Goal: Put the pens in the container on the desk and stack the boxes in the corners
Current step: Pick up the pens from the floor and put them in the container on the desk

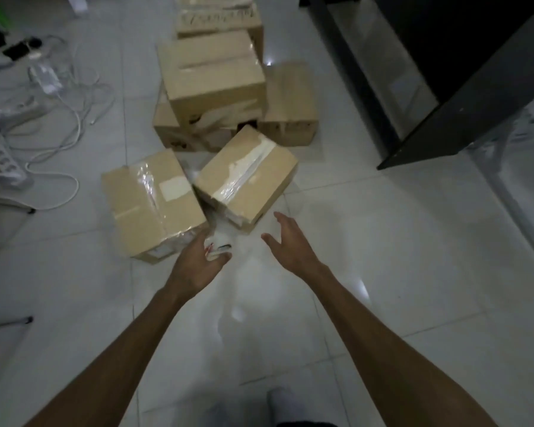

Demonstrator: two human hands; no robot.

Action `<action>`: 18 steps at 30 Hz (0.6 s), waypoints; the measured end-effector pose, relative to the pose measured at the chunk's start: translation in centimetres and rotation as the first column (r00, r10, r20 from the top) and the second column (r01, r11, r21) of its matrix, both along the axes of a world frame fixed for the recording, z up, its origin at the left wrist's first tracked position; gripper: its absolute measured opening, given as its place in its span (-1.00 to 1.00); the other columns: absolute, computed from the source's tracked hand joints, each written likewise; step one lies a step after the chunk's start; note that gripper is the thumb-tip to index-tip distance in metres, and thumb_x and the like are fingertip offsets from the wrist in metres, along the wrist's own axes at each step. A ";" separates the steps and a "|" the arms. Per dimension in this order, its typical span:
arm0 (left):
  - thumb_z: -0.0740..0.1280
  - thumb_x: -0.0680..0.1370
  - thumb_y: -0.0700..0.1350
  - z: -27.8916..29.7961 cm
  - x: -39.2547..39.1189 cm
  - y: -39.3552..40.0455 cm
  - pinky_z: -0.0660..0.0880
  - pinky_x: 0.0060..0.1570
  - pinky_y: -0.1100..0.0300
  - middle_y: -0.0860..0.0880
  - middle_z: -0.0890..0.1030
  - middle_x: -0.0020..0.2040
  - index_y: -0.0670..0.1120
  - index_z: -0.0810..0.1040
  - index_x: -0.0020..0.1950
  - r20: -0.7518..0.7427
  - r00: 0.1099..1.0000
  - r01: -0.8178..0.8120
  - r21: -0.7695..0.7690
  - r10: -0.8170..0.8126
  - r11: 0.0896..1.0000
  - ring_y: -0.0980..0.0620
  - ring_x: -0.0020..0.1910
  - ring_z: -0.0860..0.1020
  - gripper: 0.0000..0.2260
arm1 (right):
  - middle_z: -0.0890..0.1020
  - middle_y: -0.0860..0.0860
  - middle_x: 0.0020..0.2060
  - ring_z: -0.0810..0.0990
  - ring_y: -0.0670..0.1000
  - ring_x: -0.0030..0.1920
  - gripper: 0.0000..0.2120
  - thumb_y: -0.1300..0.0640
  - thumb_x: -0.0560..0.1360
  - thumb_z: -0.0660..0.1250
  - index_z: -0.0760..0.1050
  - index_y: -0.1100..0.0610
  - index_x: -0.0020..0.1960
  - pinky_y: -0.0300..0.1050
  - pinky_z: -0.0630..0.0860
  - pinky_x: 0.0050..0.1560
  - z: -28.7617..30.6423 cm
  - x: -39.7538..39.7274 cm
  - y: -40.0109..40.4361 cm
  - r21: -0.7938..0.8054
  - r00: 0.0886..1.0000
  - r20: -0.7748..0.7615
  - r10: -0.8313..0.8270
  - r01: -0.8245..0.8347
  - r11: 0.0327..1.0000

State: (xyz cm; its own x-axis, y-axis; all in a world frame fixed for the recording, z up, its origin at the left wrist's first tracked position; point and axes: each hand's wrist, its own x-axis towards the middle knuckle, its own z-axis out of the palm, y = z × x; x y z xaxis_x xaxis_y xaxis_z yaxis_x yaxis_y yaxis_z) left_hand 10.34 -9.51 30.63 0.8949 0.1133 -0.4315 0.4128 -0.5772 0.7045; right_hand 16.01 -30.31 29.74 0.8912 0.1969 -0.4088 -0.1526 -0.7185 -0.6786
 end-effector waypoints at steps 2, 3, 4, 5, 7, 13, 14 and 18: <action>0.43 0.50 0.00 -5.3 -1.1 1.7 0.32 0.20 0.20 -0.02 0.46 0.41 -0.01 0.32 0.48 -0.011 0.999 -0.042 0.042 0.043 0.998 -0.04 0.36 0.43 -0.42 | 0.32 0.16 0.46 0.29 0.11 0.46 -0.40 0.00 0.60 0.26 0.14 0.20 0.54 -0.06 0.23 0.42 -5.7 -0.5 2.1 -0.021 0.998 -0.005 0.058 -0.058 0.998; 0.43 0.51 -0.01 -7.6 -1.6 2.4 0.32 0.20 0.20 -0.02 0.46 0.40 -0.01 0.33 0.48 -0.002 0.999 -0.044 0.053 0.044 0.998 -0.03 0.35 0.43 -0.42 | 0.33 0.16 0.45 0.31 0.12 0.44 -0.41 0.01 0.60 0.26 0.16 0.20 0.53 -0.04 0.25 0.41 -8.3 -0.7 2.9 -0.027 0.996 -0.004 0.087 -0.087 0.996; 0.43 0.51 -0.01 -9.9 -2.2 3.0 0.32 0.21 0.21 -0.01 0.47 0.40 -0.01 0.33 0.48 -0.007 0.999 -0.047 0.065 0.047 0.997 0.00 0.34 0.44 -0.43 | 0.34 0.16 0.44 0.32 0.13 0.44 -0.41 0.01 0.60 0.27 0.17 0.19 0.53 -0.03 0.26 0.41 -10.6 -1.0 3.7 -0.043 0.992 -0.014 0.128 -0.128 0.991; 0.43 0.51 -0.01 -12.7 -2.6 3.8 0.34 0.23 0.19 -0.01 0.47 0.40 -0.02 0.34 0.48 -0.006 0.998 -0.060 0.070 0.061 0.996 0.01 0.33 0.44 -0.43 | 0.35 0.16 0.44 0.32 0.13 0.43 -0.41 0.01 0.60 0.27 0.17 0.19 0.53 -0.03 0.27 0.41 -13.6 -1.2 4.7 -0.051 0.985 0.002 0.171 -0.171 0.984; 0.42 0.50 0.03 -17.5 -3.2 5.3 0.40 0.30 0.05 -0.04 0.48 0.39 -0.03 0.34 0.49 -0.020 0.995 -0.100 0.099 0.102 0.990 -0.05 0.33 0.46 -0.41 | 0.34 0.14 0.45 0.32 0.11 0.44 -0.42 0.02 0.60 0.28 0.18 0.18 0.53 -0.05 0.26 0.42 -18.5 -1.1 6.3 -0.077 0.970 0.020 0.243 -0.240 0.968; 0.42 0.51 -0.06 -28.7 -3.2 7.9 0.52 0.12 0.16 -0.03 0.63 0.19 -0.05 0.52 0.33 0.053 0.970 -0.241 0.147 0.236 0.959 0.04 0.07 0.59 -0.61 | 0.43 0.11 0.40 0.40 0.10 0.38 -0.46 0.03 0.58 0.31 0.28 0.14 0.49 -0.05 0.30 0.38 -28.8 0.4 10.2 -0.150 0.911 0.103 0.400 -0.383 0.911; 0.43 0.51 -0.07 -29.5 -2.9 8.0 0.51 0.07 0.20 -0.01 0.64 0.17 -0.04 0.53 0.30 0.063 0.968 -0.249 0.148 0.242 0.957 0.06 0.02 0.59 -0.63 | 0.45 0.10 0.38 0.42 0.11 0.36 -0.47 0.03 0.57 0.32 0.30 0.13 0.48 -0.05 0.32 0.36 -29.5 0.7 10.5 -0.159 0.902 0.117 0.415 -0.396 0.904; 0.45 0.48 -0.08 -34.4 -2.0 8.7 0.45 0.00 0.28 0.00 0.65 0.14 -0.03 0.57 0.25 0.095 0.958 -0.286 0.217 0.272 0.933 0.06 -0.04 0.58 -0.66 | 0.51 0.10 0.32 0.45 0.12 0.30 -0.49 0.00 0.54 0.35 0.36 0.09 0.44 -0.01 0.36 0.29 -34.2 2.3 12.7 -0.238 0.859 0.167 0.484 -0.442 0.865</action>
